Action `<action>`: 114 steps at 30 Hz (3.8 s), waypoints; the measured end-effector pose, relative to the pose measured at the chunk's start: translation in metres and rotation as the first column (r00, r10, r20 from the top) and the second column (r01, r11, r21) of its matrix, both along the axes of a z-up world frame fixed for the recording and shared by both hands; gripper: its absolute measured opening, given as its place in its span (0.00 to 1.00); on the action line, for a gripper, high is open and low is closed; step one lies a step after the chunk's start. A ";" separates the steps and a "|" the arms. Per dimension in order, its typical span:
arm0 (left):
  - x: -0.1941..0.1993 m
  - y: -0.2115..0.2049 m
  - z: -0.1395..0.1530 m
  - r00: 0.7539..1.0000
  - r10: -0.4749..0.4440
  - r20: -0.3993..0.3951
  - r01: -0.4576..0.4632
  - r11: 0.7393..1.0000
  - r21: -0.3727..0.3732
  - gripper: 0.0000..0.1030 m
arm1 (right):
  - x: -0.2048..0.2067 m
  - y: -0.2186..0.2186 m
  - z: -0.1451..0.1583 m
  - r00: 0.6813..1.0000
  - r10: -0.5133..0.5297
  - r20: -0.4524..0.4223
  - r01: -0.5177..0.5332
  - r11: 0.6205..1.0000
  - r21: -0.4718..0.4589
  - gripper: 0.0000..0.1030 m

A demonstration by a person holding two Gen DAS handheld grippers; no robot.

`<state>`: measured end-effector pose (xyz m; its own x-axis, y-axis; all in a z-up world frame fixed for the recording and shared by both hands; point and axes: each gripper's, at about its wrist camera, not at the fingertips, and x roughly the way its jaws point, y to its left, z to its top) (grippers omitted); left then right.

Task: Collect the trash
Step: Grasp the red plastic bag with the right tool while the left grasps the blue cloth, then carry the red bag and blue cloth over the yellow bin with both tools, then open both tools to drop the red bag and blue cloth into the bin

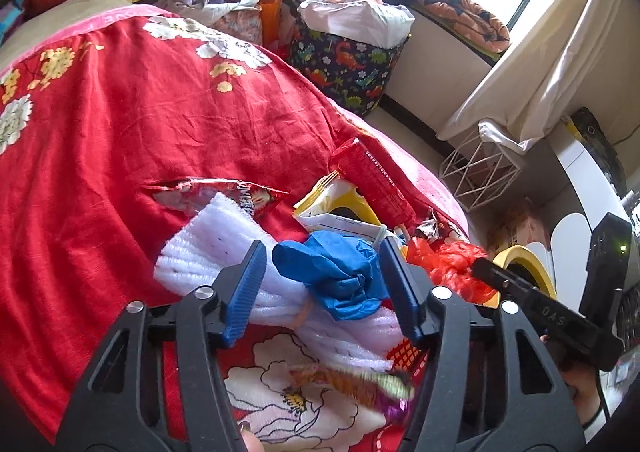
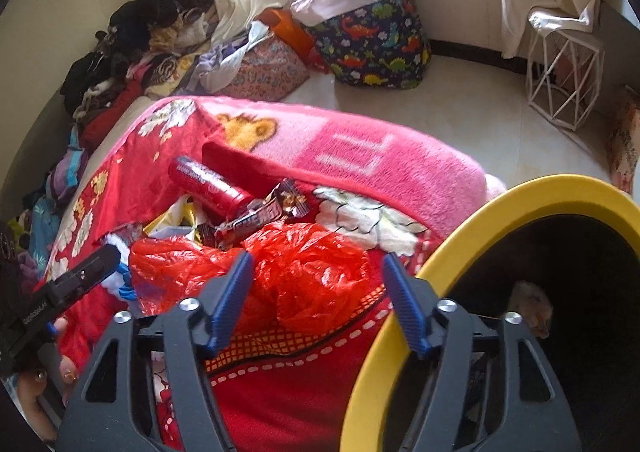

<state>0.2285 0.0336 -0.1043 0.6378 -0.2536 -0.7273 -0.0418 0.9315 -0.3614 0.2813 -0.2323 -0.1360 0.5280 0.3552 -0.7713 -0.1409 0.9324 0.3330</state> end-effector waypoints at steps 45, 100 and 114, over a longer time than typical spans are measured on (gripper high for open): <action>-0.043 -0.028 0.089 0.977 -0.062 0.205 0.072 0.996 -0.045 0.02 | -0.080 -0.023 0.083 0.976 -0.019 0.216 -0.003 0.995 0.103 0.06; -0.052 -0.233 0.060 0.875 -0.463 0.143 0.468 0.884 -0.003 0.02 | -0.154 -0.230 0.061 0.857 -0.485 0.178 0.479 0.875 0.077 0.06; -0.059 -0.250 0.037 0.865 -0.496 0.075 0.497 0.868 0.008 0.45 | -0.150 -0.234 0.050 0.875 -0.468 0.129 0.456 0.883 0.111 0.17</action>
